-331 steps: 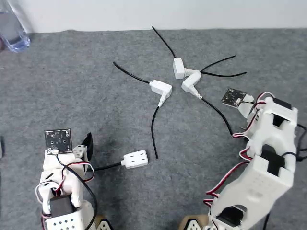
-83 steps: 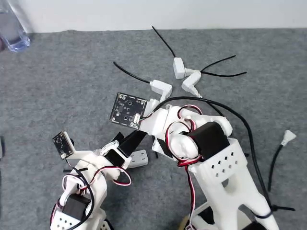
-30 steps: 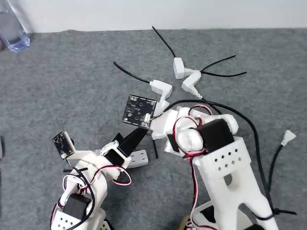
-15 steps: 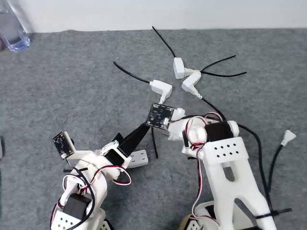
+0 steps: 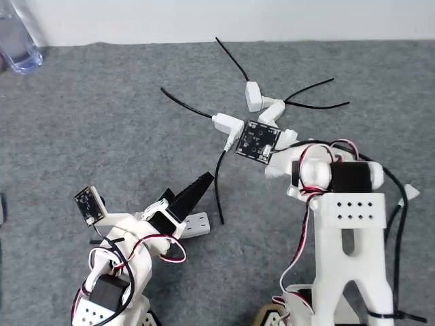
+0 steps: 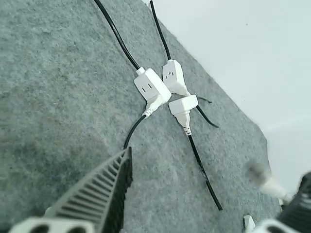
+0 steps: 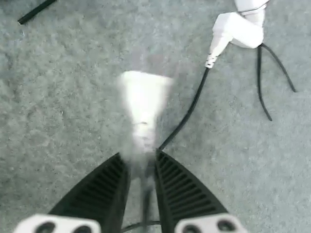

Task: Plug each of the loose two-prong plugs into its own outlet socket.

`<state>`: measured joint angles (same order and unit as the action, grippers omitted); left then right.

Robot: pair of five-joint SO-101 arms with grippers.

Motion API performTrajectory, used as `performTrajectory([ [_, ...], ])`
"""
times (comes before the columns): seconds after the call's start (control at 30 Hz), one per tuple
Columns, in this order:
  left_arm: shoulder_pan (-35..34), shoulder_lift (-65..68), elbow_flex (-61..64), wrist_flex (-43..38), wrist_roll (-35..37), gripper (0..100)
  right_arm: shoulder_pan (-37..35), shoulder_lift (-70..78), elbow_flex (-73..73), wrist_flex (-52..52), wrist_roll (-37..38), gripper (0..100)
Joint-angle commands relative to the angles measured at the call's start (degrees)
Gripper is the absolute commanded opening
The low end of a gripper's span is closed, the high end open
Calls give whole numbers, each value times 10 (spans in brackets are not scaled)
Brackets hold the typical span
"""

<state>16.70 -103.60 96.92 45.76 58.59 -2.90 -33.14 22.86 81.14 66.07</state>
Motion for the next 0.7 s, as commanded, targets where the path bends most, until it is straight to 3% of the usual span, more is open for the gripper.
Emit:
performTrajectory([
  [0.0, 0, -4, -5, -6, 0, 483, 5, -6, -34, 10, 3, 9],
  [0.4, 0, -4, -5, -6, 0, 483, -49, -11, 221, -114, 2, 9],
  [0.67, 0, -4, -5, -6, 0, 483, -46, -13, 222, -65, 3, 34],
])
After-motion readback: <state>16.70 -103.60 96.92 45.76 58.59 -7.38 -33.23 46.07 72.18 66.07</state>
